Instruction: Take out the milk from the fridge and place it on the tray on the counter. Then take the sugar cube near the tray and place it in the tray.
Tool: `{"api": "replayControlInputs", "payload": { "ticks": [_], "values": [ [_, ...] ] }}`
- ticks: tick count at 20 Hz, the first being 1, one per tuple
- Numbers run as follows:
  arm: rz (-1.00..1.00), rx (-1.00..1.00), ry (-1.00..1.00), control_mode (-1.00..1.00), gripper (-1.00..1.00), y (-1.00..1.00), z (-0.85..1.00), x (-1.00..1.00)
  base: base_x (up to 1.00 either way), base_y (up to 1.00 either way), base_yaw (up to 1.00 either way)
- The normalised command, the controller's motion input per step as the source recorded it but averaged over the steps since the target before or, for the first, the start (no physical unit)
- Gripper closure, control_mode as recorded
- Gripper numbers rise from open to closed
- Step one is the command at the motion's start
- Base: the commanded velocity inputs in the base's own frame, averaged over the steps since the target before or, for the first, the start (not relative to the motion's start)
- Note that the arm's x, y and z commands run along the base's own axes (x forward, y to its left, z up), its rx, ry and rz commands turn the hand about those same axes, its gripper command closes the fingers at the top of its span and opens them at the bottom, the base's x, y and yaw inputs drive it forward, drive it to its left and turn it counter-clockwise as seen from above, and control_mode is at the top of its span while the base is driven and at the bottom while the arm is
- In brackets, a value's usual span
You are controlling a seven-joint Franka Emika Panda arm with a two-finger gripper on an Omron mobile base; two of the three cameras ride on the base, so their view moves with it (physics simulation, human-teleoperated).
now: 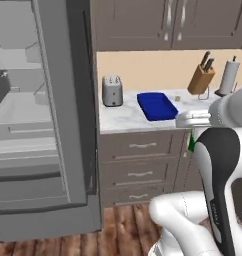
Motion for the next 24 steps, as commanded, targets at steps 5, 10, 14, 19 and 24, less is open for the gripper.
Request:
{"api": "replayControlInputs", "payload": {
  "ticks": [5, 10, 14, 19, 24],
  "values": [
    [0.00, 0.00, 0.00, 1.00, 1.00, 0.00, 0.00, 0.00, 0.69, -1.00, 0.11],
    [0.00, 0.00, 0.00, 1.00, 1.00, 0.00, 0.00, 0.00, 1.00, -0.49, 0.02],
    [0.00, 0.00, 0.00, 1.00, 1.00, 0.00, 0.00, 0.00, 0.99, 0.06, 0.00],
    [0.00, 0.00, 0.00, 1.00, 1.00, 0.00, 0.00, 0.00, 0.83, 0.03, 0.00],
    [0.00, 0.00, 0.00, 1.00, 1.00, 0.00, 0.00, 0.00, 0.79, 0.37, 0.01]
  ]
}}
